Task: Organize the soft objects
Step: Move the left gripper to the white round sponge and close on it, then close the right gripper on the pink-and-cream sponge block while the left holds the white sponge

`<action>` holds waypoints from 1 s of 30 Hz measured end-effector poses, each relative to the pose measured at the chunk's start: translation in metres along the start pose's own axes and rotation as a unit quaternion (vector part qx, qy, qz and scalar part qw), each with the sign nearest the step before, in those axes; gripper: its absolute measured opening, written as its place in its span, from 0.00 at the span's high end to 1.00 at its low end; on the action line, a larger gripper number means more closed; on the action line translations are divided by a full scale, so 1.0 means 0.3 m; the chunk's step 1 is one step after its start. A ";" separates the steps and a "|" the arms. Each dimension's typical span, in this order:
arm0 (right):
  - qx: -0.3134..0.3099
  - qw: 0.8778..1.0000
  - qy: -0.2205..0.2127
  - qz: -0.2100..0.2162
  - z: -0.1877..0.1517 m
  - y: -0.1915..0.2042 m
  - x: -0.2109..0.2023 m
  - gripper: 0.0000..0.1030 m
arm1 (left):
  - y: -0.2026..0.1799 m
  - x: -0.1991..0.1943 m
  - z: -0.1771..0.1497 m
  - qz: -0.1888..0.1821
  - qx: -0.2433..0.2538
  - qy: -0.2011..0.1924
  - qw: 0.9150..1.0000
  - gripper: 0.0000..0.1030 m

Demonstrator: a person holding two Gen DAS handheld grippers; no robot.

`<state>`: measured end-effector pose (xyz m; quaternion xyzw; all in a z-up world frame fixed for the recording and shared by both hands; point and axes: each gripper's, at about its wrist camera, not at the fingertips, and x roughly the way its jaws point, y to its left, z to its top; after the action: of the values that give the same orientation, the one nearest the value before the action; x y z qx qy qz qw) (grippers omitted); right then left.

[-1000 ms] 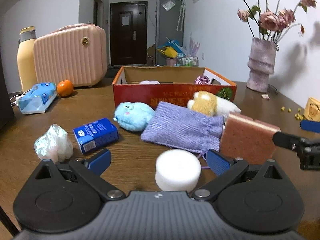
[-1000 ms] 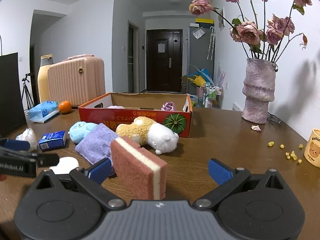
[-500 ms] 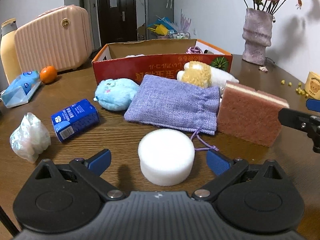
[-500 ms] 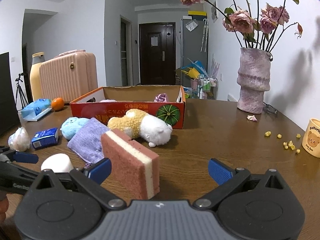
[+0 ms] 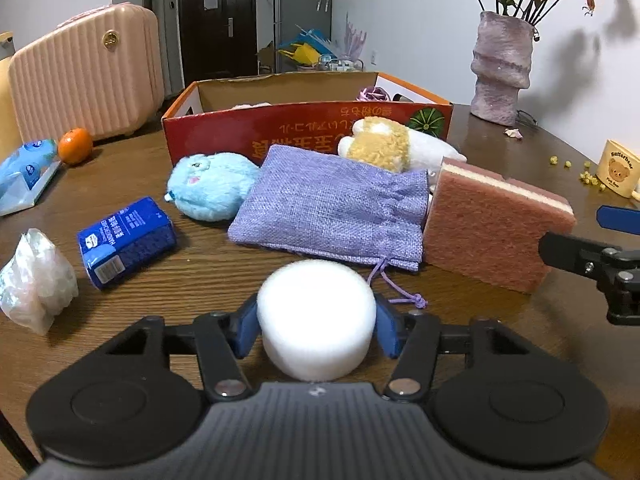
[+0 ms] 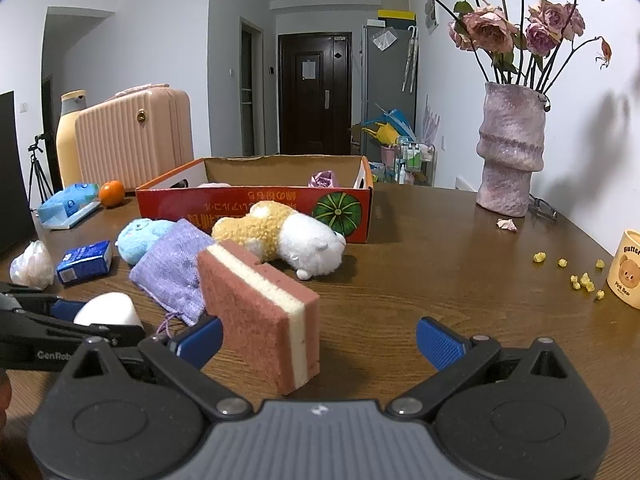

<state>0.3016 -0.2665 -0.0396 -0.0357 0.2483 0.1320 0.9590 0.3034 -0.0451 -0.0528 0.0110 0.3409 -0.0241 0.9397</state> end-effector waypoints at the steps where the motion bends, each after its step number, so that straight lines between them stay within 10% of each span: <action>1: 0.000 1.000 0.001 0.001 -0.001 0.001 0.000 0.00 | -0.001 0.000 -0.001 -0.001 0.000 -0.001 1.000 0.44; 30: -0.011 0.999 0.002 0.051 0.029 0.083 0.112 0.00 | 0.078 -0.103 0.013 0.007 -0.014 -0.065 0.998 0.45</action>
<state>0.3271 -0.2334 -0.0483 -0.0340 0.2504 0.1832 0.9500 0.2835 -0.0208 -0.0300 -0.0008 0.2792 -0.0134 0.9601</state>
